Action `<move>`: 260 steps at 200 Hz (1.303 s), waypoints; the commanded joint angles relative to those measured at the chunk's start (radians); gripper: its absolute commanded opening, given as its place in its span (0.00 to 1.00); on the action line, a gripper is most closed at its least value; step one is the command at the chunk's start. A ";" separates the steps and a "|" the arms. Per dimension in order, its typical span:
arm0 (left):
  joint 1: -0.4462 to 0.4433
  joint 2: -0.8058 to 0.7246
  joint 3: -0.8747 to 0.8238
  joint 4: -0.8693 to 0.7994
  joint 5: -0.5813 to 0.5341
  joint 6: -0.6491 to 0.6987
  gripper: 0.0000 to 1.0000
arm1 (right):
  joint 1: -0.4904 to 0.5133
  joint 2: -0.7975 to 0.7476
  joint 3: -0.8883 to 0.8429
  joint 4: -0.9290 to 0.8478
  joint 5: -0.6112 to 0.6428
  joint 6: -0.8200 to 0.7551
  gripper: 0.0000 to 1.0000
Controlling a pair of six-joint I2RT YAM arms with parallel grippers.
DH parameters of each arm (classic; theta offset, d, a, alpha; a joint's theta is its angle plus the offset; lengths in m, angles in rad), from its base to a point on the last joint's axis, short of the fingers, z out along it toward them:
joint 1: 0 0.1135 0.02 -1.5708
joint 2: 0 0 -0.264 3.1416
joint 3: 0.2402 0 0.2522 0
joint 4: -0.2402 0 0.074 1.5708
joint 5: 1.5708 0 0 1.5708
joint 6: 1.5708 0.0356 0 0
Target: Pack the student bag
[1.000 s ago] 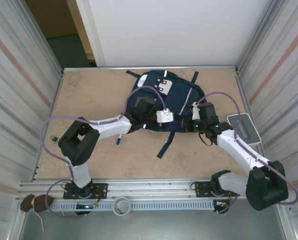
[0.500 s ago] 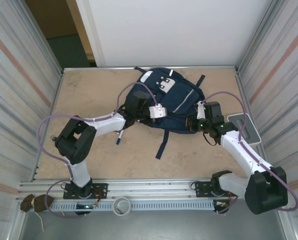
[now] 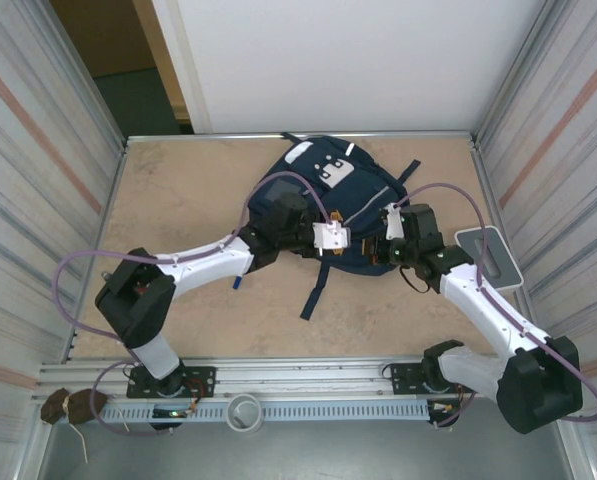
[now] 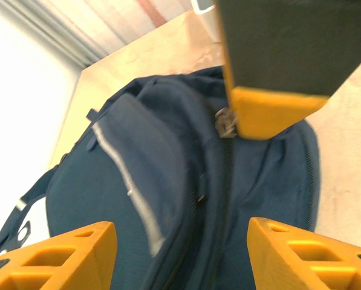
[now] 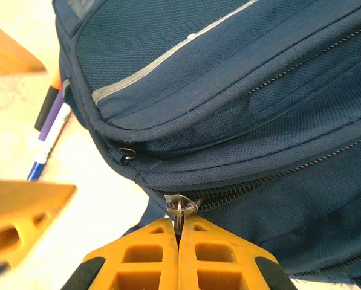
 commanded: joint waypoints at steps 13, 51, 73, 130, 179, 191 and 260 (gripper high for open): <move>-0.015 0.045 0.047 -0.013 -0.004 0.044 0.59 | 0.039 -0.026 0.055 0.069 -0.050 0.043 0.00; 0.003 0.096 0.068 0.021 -0.023 0.059 0.43 | 0.053 -0.022 0.051 0.064 -0.062 0.044 0.00; 0.028 0.095 0.066 0.025 -0.007 0.057 0.26 | 0.049 -0.031 0.042 0.036 -0.048 0.031 0.00; 0.118 0.008 -0.039 0.097 0.138 0.011 0.00 | 0.034 -0.007 0.080 -0.188 0.265 0.020 0.00; 0.203 -0.020 -0.079 0.128 0.231 -0.041 0.02 | 0.021 0.016 0.083 -0.147 0.324 0.022 0.00; 0.217 -0.015 -0.082 0.129 0.233 -0.050 0.04 | 0.026 0.017 0.075 -0.097 0.254 0.011 0.00; 0.187 -0.130 -0.087 -0.073 0.216 -0.194 0.57 | 0.097 -0.003 0.061 0.069 0.048 0.039 0.00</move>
